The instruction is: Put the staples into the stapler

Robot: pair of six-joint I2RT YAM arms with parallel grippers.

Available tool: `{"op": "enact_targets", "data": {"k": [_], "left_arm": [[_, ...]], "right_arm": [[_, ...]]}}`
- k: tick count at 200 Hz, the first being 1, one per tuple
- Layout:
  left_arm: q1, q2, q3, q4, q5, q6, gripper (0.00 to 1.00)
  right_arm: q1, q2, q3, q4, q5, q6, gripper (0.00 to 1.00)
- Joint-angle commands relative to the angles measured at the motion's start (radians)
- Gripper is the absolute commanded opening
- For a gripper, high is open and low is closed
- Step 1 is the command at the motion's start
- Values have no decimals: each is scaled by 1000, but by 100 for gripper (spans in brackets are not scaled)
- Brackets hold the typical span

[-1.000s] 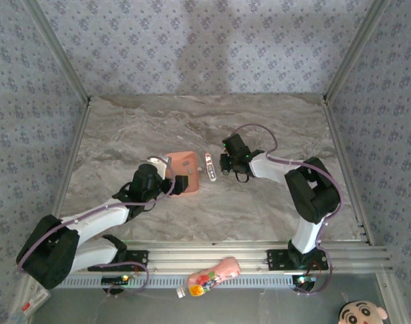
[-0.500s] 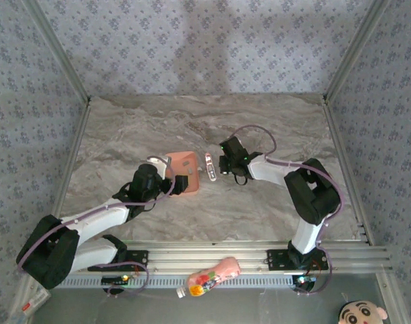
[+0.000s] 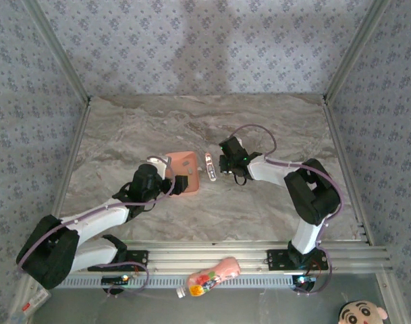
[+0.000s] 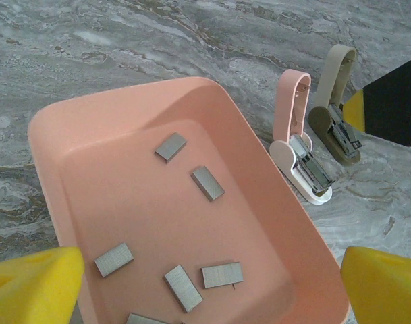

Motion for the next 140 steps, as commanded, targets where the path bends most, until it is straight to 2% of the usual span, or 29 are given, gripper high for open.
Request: {"op": "enact_targets", "data": {"k": [1,140], "left_arm": [[-5,-26,18,-7,-7,16,97],[-5,-21,25,-9,-2,20,97]], "right_arm": [[7,-13,-5,2,32,15,15],[52,-21,-40,-28,62,-67,14]]}}
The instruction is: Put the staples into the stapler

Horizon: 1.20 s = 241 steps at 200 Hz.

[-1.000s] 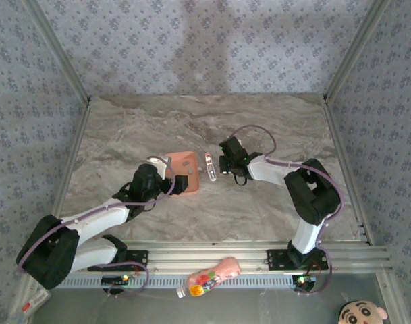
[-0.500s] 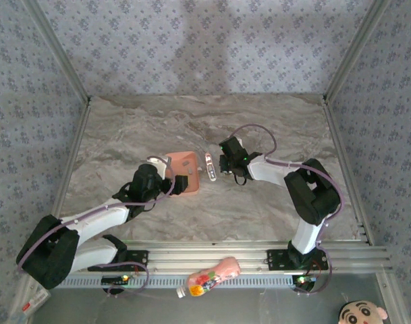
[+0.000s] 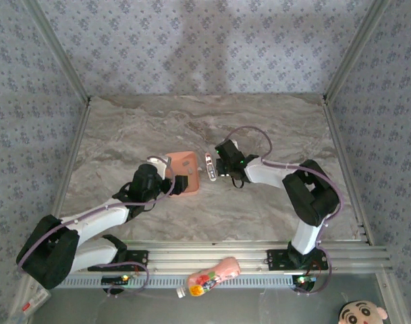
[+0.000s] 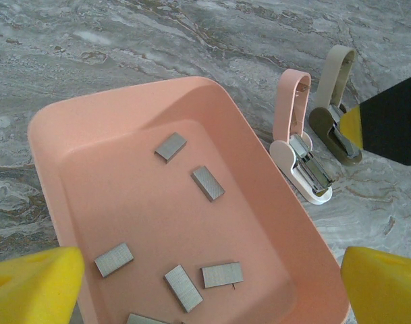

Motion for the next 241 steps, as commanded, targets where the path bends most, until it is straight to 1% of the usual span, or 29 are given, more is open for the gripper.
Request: {"op": "enact_targets", "data": {"k": [1,45,86,104,150,241], "left_arm": [[-5,-21,25,-9,-3,20,97],[-5,-23,31,-7,4,16,97],[-6,-21,28,4,10,9,97],[-8,-21,30,1,11,9,97],[-7,-32,31,-9,8,9,97],[-6,-25,38,-15,6,9,97]], "right_arm": [[7,-21,-28,-22,33,-29,14],[14,-97,-76,50,28,-70,14],[13,-149,-134,154,69,-156,14],[8,-144,-148,199,70,-187,14],[-16,-106,-155,246,8,-220,14],[-44,-65,-177,280,-88,-244,14]]}}
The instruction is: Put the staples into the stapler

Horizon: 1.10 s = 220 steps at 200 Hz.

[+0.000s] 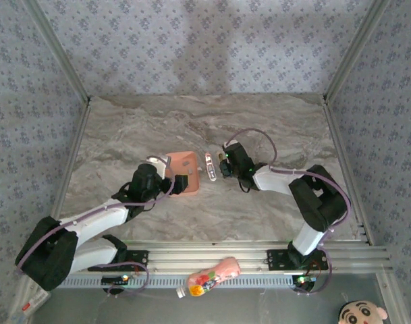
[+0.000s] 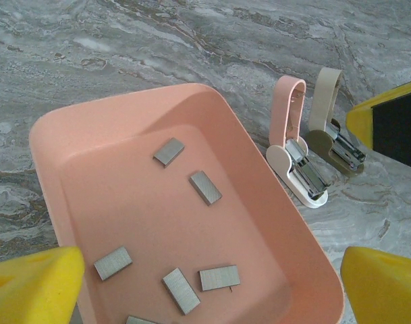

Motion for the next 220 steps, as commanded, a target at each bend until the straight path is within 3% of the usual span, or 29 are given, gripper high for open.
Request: {"op": "enact_targets", "data": {"k": [1,220], "left_arm": [[-6,-12,35,-11,5,9,97],[-9,7,41,-4,14,4,97]], "right_arm": [[-5,13,-11,22,-39,-18,14],[44,-23,-35,-78,41,4,14]]}}
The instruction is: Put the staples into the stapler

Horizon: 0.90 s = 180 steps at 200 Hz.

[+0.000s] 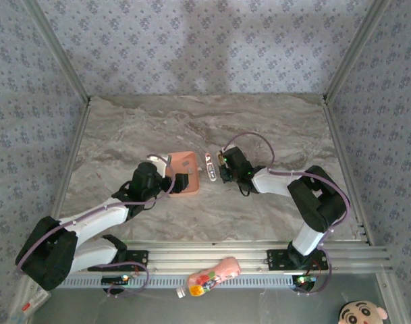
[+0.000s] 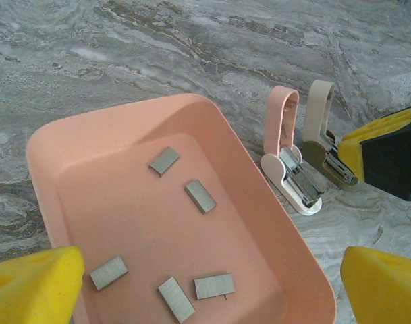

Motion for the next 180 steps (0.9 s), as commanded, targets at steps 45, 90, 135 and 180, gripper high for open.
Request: {"op": "enact_targets", "data": {"k": [45,90,135,180], "left_arm": [[-8,8,25,3,11,5,97],[-9,6,27,0,11,8,97],[-9,7,28,4,11,6,97],[-9,10,31,1,11,9,97]], "right_arm": [[21,-28,11,-72,36,45,14],[25,-80,24,-54,26,33,14],[23,-64,38,-60,16,22,14],[19,-24,40,-54,3,39,14]]}}
